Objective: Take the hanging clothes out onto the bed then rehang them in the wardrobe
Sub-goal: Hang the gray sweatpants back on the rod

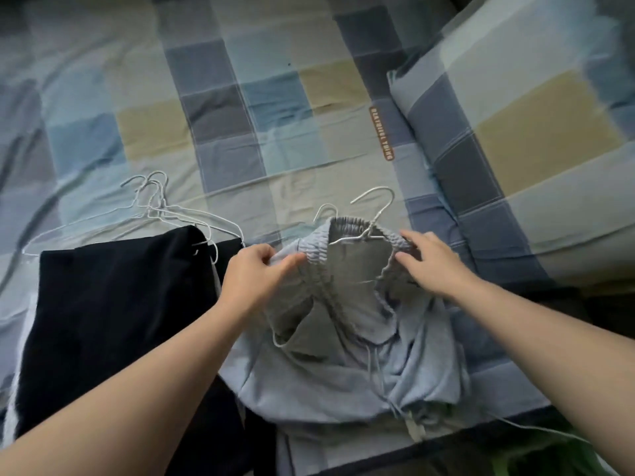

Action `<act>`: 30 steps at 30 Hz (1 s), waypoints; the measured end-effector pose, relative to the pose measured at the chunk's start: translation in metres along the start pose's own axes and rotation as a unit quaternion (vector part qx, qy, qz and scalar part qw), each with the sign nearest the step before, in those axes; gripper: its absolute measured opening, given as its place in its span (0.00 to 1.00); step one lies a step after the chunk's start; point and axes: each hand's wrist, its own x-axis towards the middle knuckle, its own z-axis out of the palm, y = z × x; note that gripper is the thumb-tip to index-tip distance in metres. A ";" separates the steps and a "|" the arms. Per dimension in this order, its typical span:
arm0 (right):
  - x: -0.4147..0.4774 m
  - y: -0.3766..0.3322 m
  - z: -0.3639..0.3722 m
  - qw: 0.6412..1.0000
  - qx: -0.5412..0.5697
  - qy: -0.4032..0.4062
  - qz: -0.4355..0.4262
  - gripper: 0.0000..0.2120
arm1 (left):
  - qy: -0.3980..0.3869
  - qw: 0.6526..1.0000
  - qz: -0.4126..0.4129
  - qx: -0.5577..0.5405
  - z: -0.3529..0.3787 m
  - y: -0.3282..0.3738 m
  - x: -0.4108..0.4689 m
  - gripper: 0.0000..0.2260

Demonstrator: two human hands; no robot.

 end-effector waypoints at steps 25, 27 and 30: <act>-0.333 -0.132 -0.219 0.892 0.296 0.212 -0.267 0.05 | 0.063 0.974 0.192 -0.099 -0.270 0.174 -0.256 0.10; -0.348 -0.144 -0.232 0.871 0.328 0.249 -0.267 0.06 | 0.071 0.967 0.219 -0.107 -0.285 0.184 -0.255 0.10; -0.380 -0.158 -0.250 0.805 0.438 0.317 -0.246 0.09 | 0.065 0.958 0.248 -0.128 -0.303 0.193 -0.251 0.07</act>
